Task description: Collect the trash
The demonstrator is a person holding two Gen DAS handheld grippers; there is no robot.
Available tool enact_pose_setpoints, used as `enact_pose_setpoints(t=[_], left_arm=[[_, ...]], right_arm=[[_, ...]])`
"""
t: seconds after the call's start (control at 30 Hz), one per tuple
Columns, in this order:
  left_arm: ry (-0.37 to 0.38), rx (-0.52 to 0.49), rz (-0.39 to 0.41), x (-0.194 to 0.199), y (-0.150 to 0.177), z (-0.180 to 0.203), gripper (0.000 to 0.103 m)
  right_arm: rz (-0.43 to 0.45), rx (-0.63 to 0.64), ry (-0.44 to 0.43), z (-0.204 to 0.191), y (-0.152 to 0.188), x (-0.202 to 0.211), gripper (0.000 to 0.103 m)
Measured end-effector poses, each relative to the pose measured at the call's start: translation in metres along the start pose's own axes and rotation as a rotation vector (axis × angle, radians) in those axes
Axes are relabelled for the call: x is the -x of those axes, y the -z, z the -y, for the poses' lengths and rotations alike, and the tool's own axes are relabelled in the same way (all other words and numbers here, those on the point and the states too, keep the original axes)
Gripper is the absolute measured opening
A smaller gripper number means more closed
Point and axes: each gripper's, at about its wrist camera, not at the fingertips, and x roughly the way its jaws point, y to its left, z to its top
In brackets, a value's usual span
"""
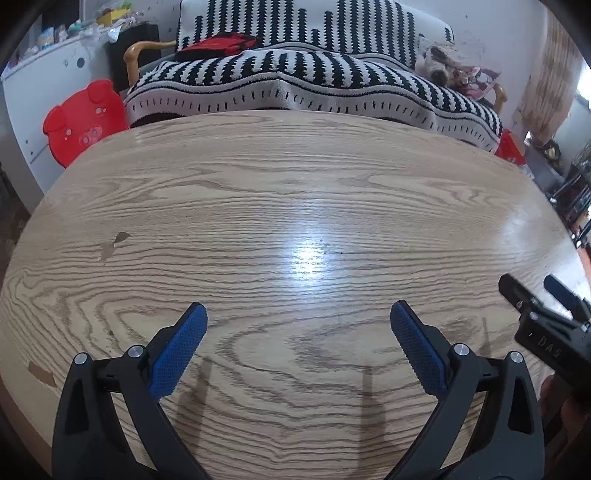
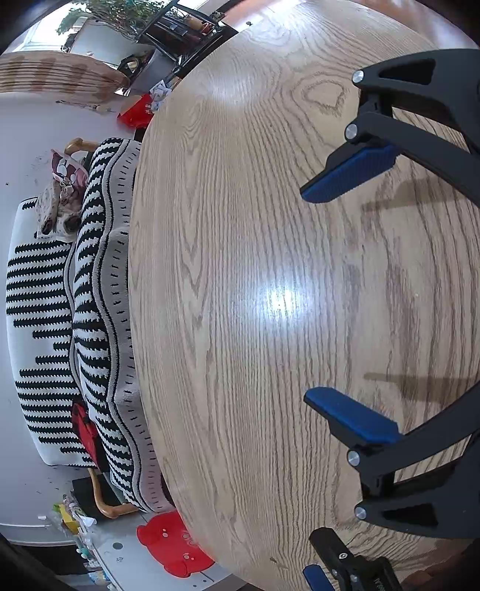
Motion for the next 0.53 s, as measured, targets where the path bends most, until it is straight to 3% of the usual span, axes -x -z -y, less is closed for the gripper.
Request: enact_pose_setpoints(t=[0.13, 0.23, 0.33, 0.43, 0.53], left_arm=[[0.004, 0.025, 0.041, 0.006, -0.001, -0.001, 0.096], [0.021, 0.023, 0.034, 0.002, -0.002, 0.002, 0.096], [-0.028, 0.014, 0.052, 0.002, -0.004, 0.006, 0.096], [0.005, 0.025, 0.054, 0.000, -0.007, 0.005, 0.096], [-0.008, 0.024, 0.043, -0.006, -0.006, 0.006, 0.096]], right_arm=[[-0.004, -0.003, 0.009, 0.003, 0.000, -0.001, 0.097], [-0.013, -0.017, 0.015, 0.006, 0.001, -0.003, 0.097], [-0.015, -0.012, 0.030, 0.007, 0.000, -0.005, 0.097], [-0.025, -0.008, 0.036, 0.009, -0.001, -0.010, 0.097], [-0.040, -0.005, 0.039, 0.010, -0.003, -0.016, 0.097]])
